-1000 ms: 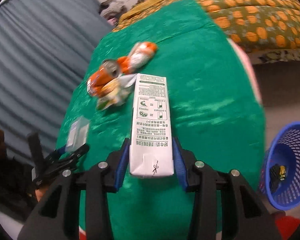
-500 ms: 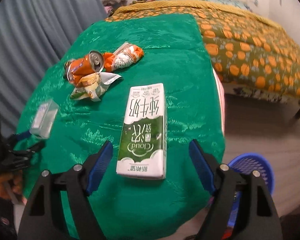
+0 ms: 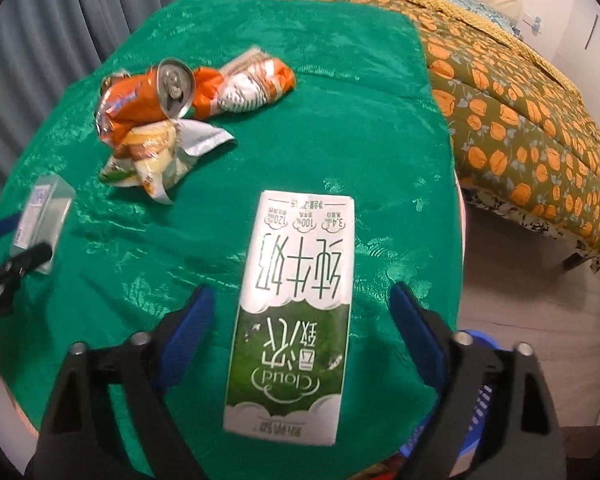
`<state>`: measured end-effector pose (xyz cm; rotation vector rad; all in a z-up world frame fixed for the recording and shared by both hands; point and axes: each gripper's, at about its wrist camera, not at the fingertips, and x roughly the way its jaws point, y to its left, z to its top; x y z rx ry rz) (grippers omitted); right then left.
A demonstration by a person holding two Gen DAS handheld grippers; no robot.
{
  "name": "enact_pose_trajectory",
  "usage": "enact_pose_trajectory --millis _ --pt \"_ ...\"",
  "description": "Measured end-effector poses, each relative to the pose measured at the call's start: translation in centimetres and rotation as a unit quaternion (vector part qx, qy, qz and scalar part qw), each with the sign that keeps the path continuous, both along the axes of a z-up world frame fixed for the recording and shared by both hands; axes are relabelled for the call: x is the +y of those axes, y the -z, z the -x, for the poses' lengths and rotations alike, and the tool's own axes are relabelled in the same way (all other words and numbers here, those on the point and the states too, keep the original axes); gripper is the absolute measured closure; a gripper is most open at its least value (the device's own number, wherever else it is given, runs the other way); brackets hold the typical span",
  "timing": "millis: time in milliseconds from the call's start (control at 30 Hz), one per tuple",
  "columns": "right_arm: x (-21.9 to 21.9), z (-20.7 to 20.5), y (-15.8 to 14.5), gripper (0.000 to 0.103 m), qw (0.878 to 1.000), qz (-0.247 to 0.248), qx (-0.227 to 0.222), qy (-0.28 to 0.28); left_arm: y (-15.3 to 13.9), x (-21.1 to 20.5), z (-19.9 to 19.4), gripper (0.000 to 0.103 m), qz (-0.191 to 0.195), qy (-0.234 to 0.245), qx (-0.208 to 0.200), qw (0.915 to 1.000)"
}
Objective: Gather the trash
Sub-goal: 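Grasp the clear plastic box with the left tool while the right tool grasps the milk carton, then lift the plastic box and milk carton and carry both over the wastebasket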
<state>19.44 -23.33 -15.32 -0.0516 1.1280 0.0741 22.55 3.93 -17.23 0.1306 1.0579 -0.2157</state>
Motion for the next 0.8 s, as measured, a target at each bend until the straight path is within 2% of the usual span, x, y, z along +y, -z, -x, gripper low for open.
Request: enact_pose_trajectory --millis 33,67,100,133,233,333,533,800 --pt "0.0 0.0 -0.1 0.042 1.0 -0.002 0.0 -0.001 0.1 0.0 -0.3 0.007 -0.007 -0.004 0.003 1.0" --pt "0.0 0.2 -0.2 0.049 1.0 -0.006 -0.003 -0.003 0.3 0.1 -0.7 0.011 -0.012 -0.008 0.007 0.9999" --pt "0.0 0.3 -0.4 0.051 1.0 -0.008 -0.005 -0.004 0.5 0.2 -1.1 0.017 -0.015 -0.011 0.014 0.9997" --pt "0.0 0.5 -0.6 0.051 1.0 -0.011 -0.011 -0.005 0.6 0.4 -1.3 0.02 -0.013 -0.011 0.021 0.9996" --pt "0.0 1.4 -1.5 0.051 0.999 -0.03 -0.033 -0.009 0.7 0.8 -1.5 0.04 -0.008 -0.01 0.028 0.9995" --pt "0.1 2.3 -2.4 0.052 0.997 -0.052 -0.053 -0.015 0.5 1.1 -1.1 0.041 0.0 -0.006 0.016 0.9998" --pt "-0.3 4.3 -3.5 0.052 0.992 -0.093 -0.081 -0.027 -0.3 0.5 2.8 0.041 0.035 0.021 -0.007 0.9991" --pt "-2.1 6.4 -3.6 0.052 0.985 -0.141 -0.097 -0.029 -0.9 -3.8 7.2 0.041 0.081 0.066 -0.013 0.9944"
